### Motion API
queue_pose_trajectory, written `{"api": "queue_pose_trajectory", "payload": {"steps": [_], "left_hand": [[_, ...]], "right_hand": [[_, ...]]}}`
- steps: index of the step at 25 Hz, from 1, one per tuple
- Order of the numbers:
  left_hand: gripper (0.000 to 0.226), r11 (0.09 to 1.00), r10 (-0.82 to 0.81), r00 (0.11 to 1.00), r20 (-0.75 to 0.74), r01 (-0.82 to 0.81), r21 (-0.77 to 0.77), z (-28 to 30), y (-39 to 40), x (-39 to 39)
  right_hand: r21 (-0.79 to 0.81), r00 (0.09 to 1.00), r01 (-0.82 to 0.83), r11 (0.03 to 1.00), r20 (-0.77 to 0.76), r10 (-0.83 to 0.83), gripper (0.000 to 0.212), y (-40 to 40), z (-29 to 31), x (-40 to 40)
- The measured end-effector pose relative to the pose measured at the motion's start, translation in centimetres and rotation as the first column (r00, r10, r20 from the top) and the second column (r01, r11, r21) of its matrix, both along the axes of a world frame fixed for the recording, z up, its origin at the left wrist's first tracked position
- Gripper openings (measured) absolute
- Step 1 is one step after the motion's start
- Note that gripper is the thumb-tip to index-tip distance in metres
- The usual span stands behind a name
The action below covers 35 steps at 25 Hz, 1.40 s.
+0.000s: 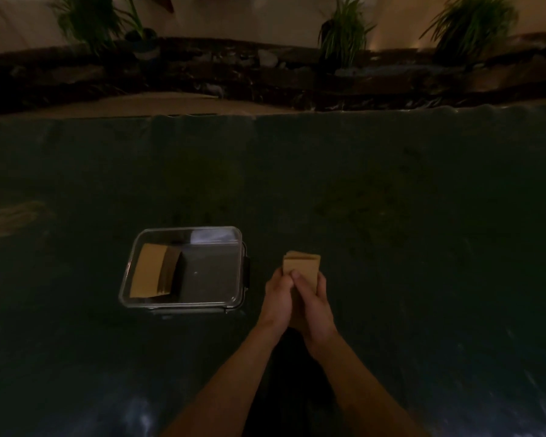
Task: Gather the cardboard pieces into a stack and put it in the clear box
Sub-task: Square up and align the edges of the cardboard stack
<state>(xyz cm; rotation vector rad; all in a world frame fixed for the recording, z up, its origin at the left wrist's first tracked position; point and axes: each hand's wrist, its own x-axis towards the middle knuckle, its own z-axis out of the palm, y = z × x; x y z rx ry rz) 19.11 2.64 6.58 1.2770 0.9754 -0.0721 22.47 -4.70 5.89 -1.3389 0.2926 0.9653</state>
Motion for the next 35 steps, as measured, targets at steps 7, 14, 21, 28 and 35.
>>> {"api": "queue_pose_trajectory", "payload": {"steps": [7, 14, 21, 28, 35], "left_hand": [[0.023, 0.969, 0.099, 0.994, 0.055, -0.084, -0.231, 1.7, 1.6, -4.8], [0.069, 0.992, 0.003, 0.993, 0.121, -0.018, 0.122, 1.5, 4.7, -7.7], [0.013, 0.988, 0.152, 0.988, 0.037, -0.153, 0.025, 0.2, 4.4, -14.1], [0.008, 0.946, 0.322, 0.946, -0.032, -0.323, -0.028, -1.8, 4.0, -22.4], [0.012, 0.846, 0.526, 0.851, 0.005, -0.522, -0.105, -2.6, 6.0, -28.7]], "right_hand": [[-0.153, 0.945, -0.04, 0.987, 0.315, 0.088, 0.054, 1.2, 0.4, -3.3], [-0.761, 0.255, -0.117, 0.638, 0.598, 0.76, 0.055, 1.5, 1.3, -6.6], [-0.864, 0.184, -0.167, 0.474, 0.445, 0.876, 0.057, 2.0, 1.9, -12.7], [-0.881, 0.072, -0.223, 0.417, 0.412, 0.909, 0.053, 2.1, 0.9, -19.9], [-0.728, 0.3, -0.377, 0.572, 0.488, 0.82, 0.066, 2.3, -0.7, -24.9]]}}
